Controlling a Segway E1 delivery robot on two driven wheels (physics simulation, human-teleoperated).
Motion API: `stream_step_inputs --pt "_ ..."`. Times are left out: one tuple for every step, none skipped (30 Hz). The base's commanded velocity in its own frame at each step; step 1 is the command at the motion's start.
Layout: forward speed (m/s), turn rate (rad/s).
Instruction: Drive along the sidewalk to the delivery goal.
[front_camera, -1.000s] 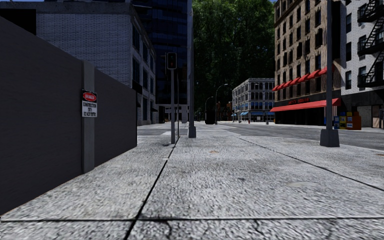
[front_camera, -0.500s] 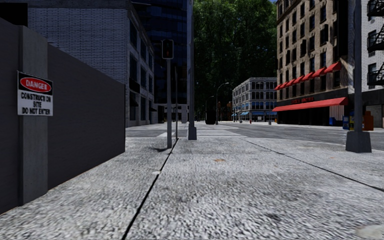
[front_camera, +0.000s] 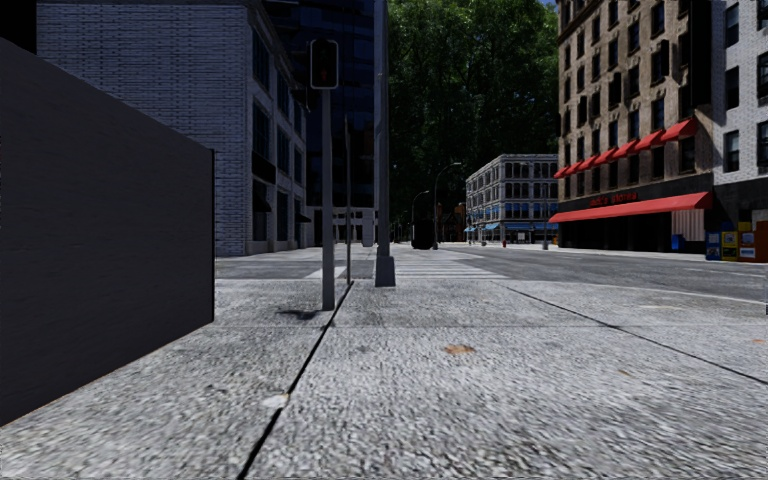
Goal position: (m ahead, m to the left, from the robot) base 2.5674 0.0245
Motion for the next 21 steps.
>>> stream_step_inputs --pt "2.0 0.21" --pt "2.0 0.22" --pt "2.0 0.22" --pt "2.0 0.21" --pt "2.0 0.21" --pt "2.0 0.07" --pt "2.0 0.0" --pt "2.0 0.0" --pt "2.0 0.0" --pt "2.0 0.0" --pt "2.0 0.0" --pt "2.0 0.0" --pt "2.0 0.0" --pt "2.0 0.0" --pt "2.0 0.0" --pt "2.0 0.0" --pt "2.0 0.0" --pt "2.0 0.0" --pt "2.0 0.0" --pt "2.0 0.0" --pt "2.0 0.0"
